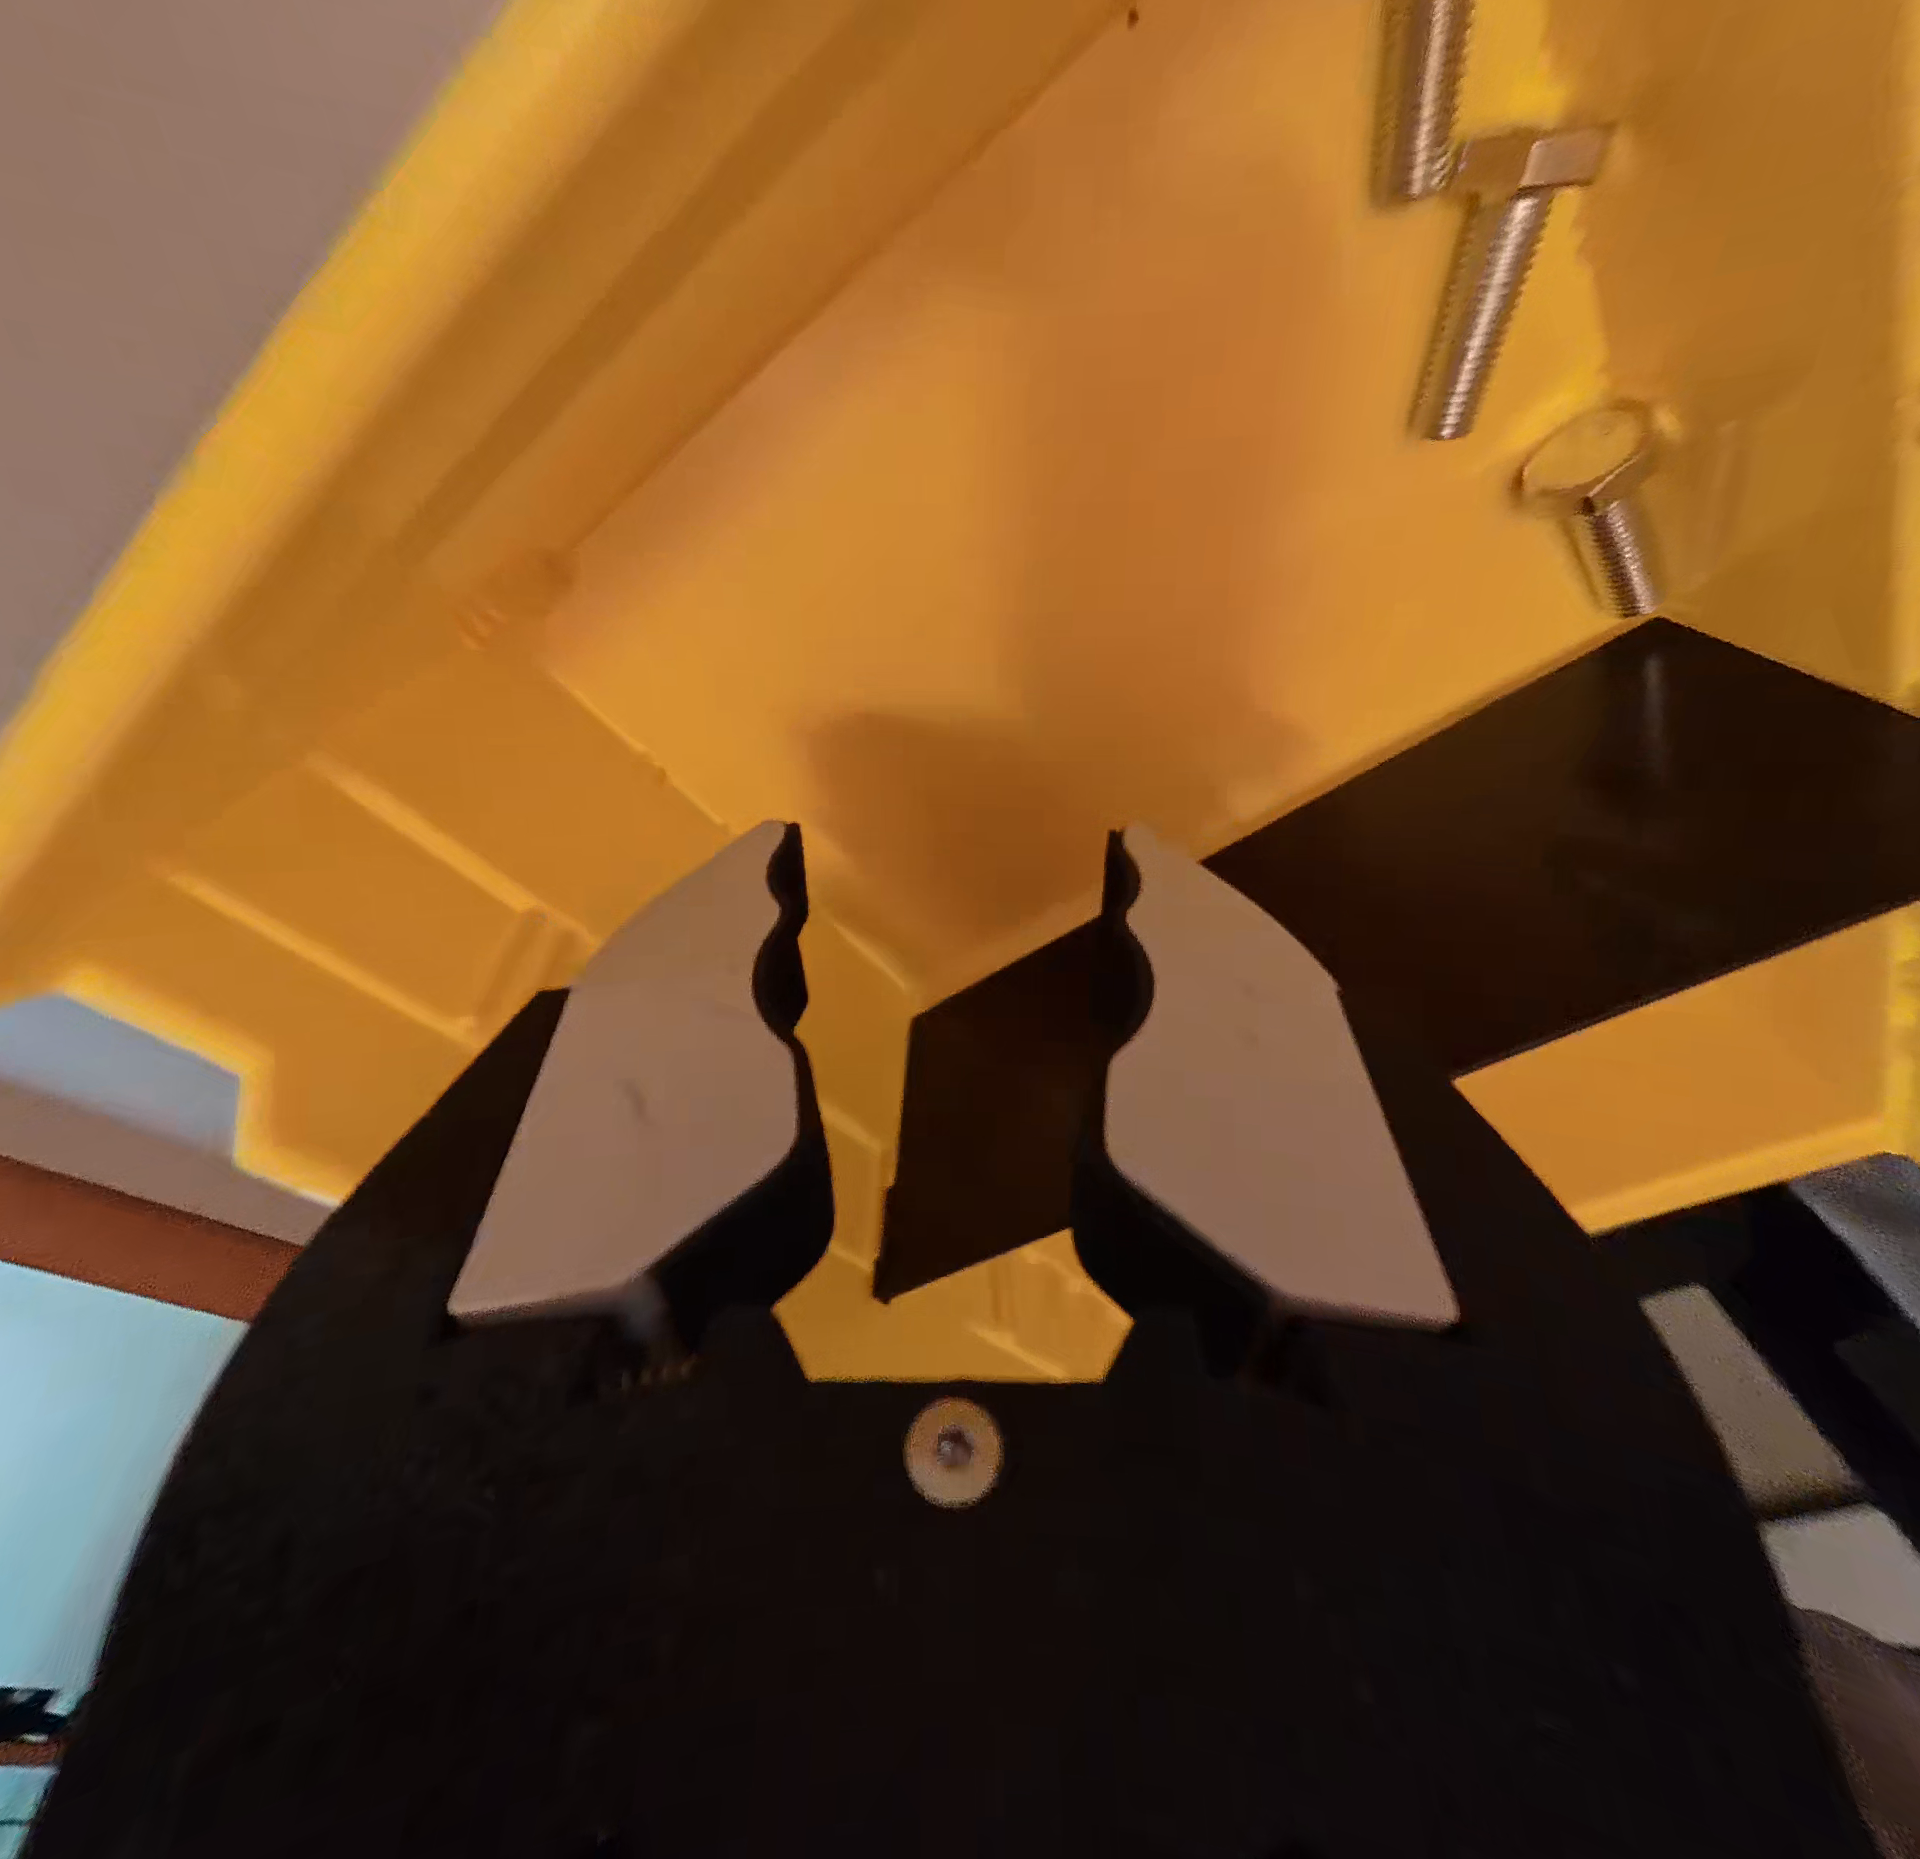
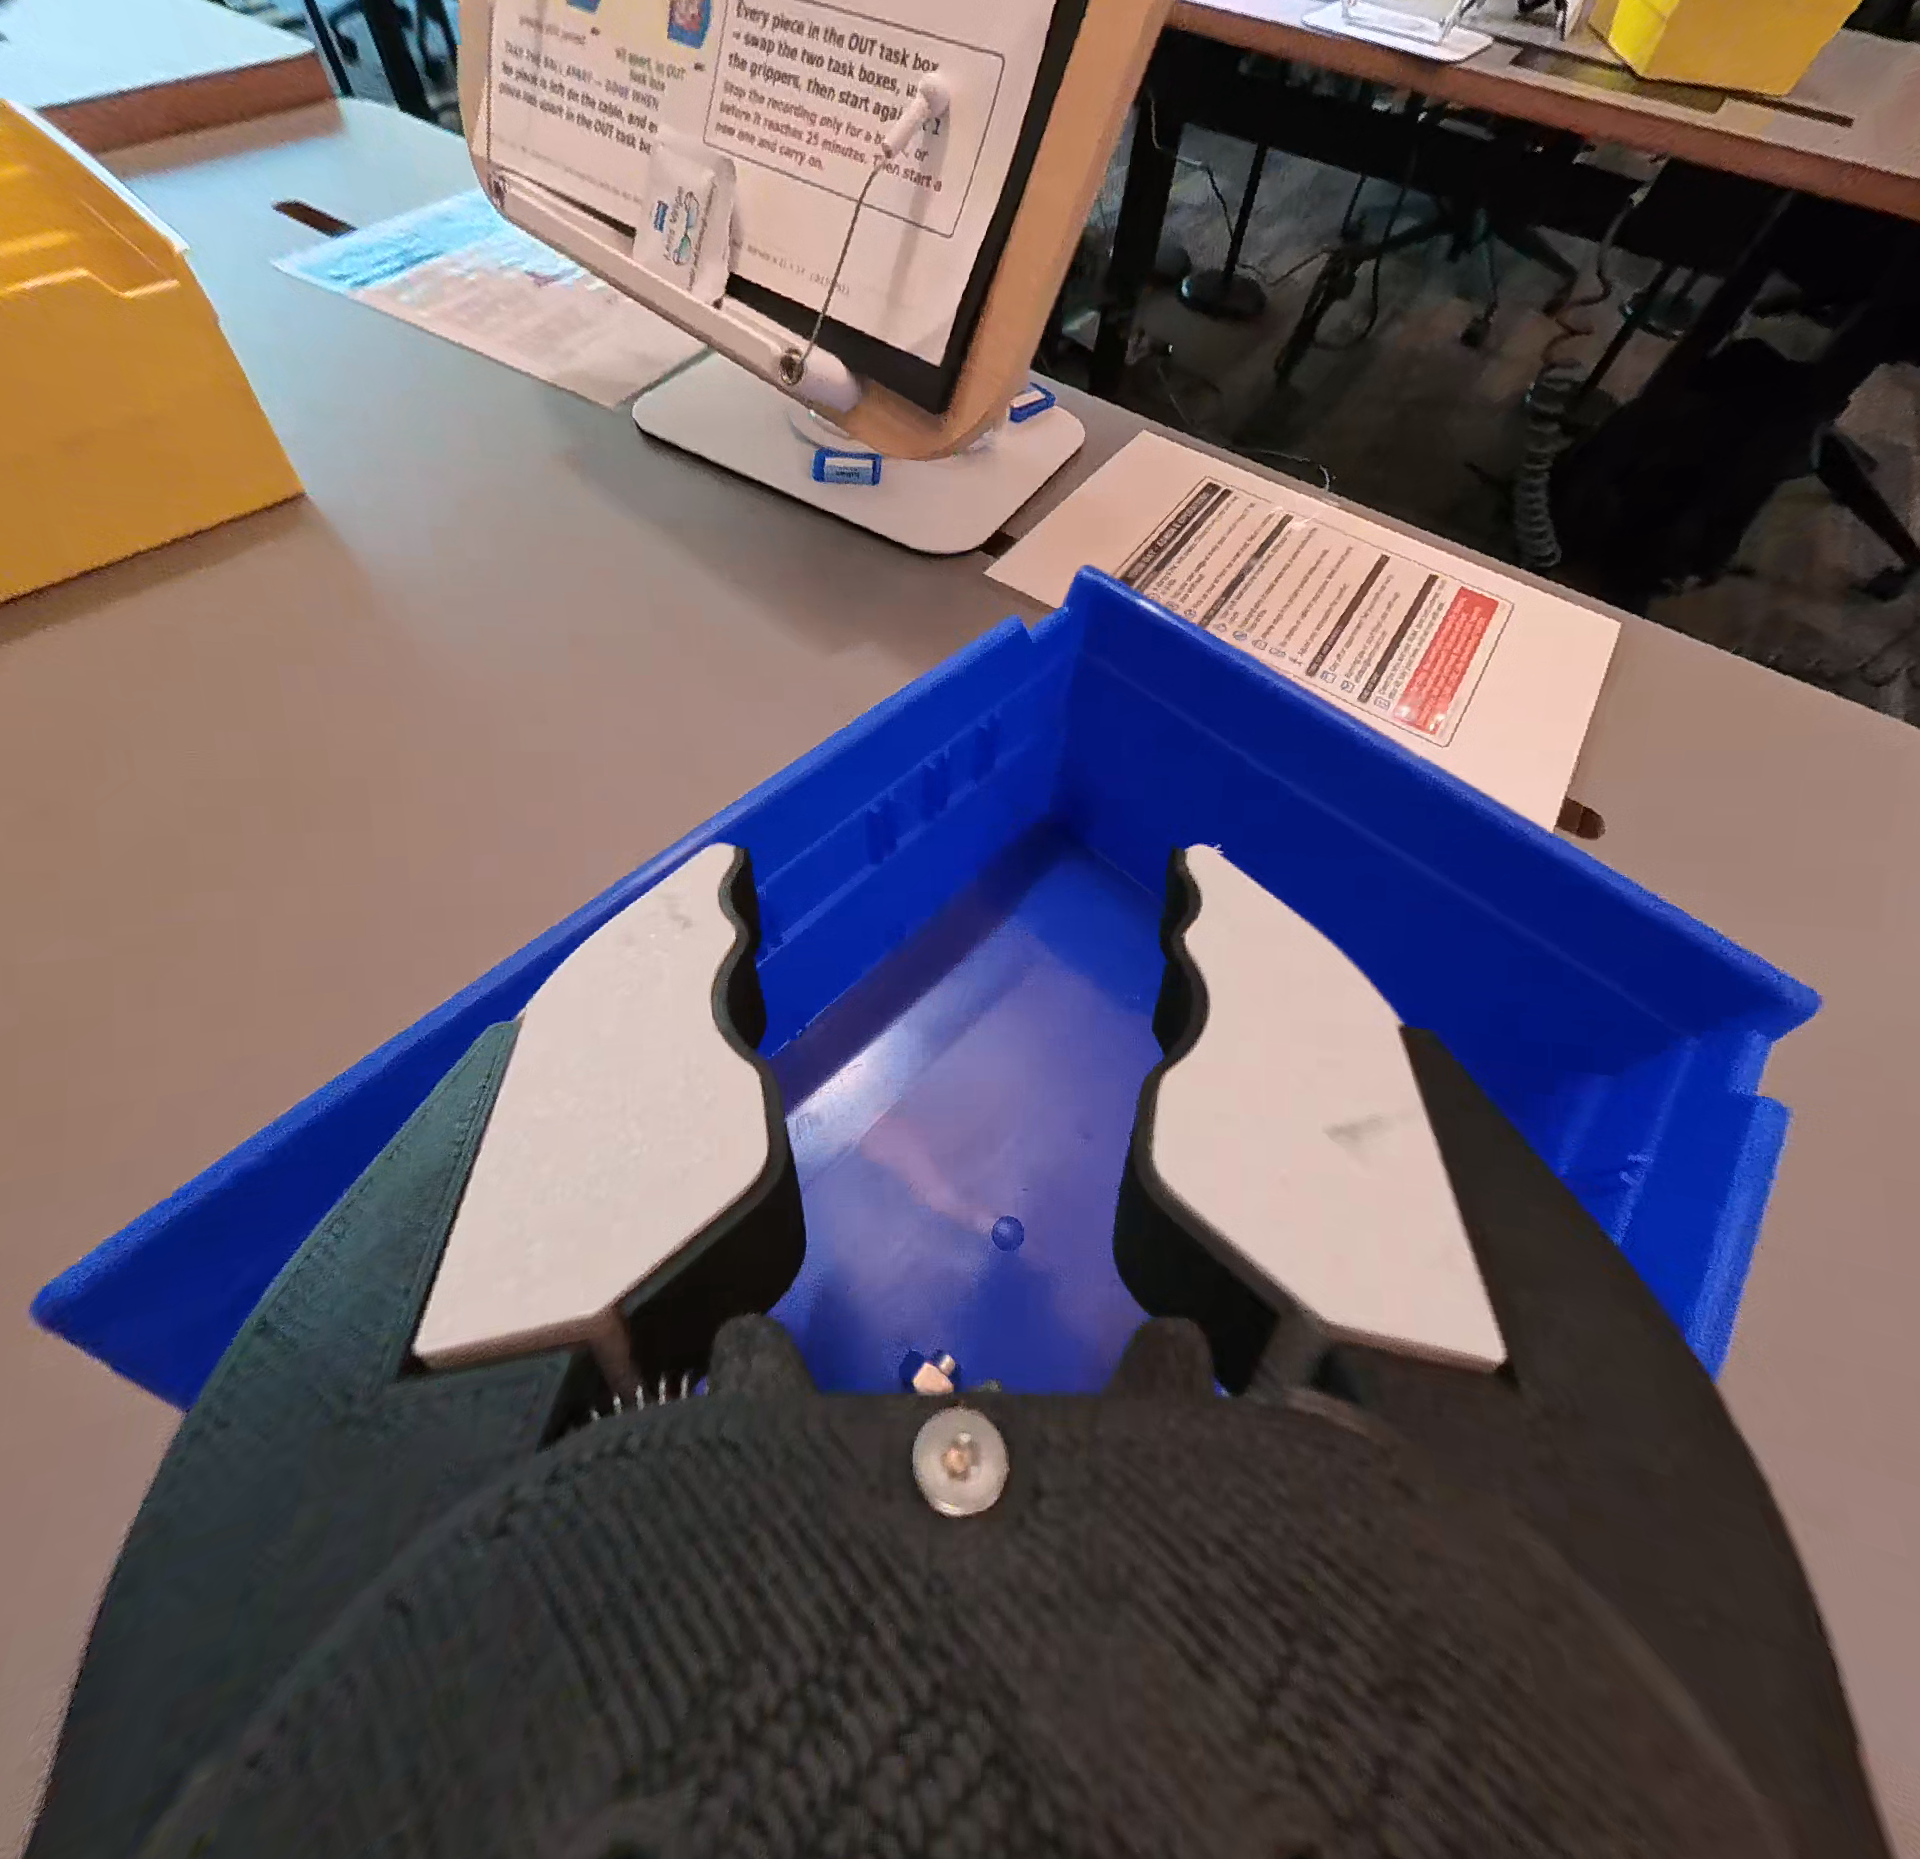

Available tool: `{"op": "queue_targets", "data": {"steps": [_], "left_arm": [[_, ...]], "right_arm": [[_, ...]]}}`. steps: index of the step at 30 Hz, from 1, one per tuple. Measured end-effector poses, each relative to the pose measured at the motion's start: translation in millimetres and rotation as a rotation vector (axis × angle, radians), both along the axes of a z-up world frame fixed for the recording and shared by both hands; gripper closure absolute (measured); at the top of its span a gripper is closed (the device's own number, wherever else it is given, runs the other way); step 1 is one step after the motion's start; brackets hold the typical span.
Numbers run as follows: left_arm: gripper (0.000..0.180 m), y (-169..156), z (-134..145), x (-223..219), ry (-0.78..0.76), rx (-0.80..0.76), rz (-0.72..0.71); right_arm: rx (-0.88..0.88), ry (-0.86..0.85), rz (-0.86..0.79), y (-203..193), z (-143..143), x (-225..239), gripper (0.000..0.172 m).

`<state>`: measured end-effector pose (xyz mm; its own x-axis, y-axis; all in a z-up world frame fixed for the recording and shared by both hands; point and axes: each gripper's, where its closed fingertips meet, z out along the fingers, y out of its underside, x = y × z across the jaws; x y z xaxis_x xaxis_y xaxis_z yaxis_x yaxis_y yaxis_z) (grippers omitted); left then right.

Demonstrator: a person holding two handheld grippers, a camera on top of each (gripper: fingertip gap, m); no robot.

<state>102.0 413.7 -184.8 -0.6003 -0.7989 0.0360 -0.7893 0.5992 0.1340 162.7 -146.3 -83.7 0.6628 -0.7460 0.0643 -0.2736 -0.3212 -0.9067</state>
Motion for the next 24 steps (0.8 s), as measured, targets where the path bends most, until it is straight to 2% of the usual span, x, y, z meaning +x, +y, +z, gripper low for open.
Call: {"op": "queue_targets", "data": {"steps": [1, 5, 10, 14, 19, 24], "left_arm": [[0.126, -1, -3, -4, 0.030, -0.011, 0.033], [0.128, -13, -6, -7, 0.063, -0.134, 0.134], [0.128, -29, 5, 3, 0.064, -0.276, 0.228], [0.132, -48, 9, 8, 0.048, -0.385, 0.201], [0.133, -66, -1, 4, 0.070, -0.405, 0.082], [0.135, -86, -12, 12, 0.017, -0.370, 0.023]], "right_arm": [[0.010, -0.006, -0.005, -1, -2, 1, 0.097], [0.031, -0.035, -0.029, -5, -6, 7, 0.097], [0.031, -0.089, -0.069, -14, -6, 14, 0.097], [0.091, -0.159, -0.084, -20, 7, 14, 0.099], [0.134, -0.216, -0.128, -32, 13, 13, 0.099], [0.218, -0.201, -0.168, -38, 13, 17, 0.099]]}}
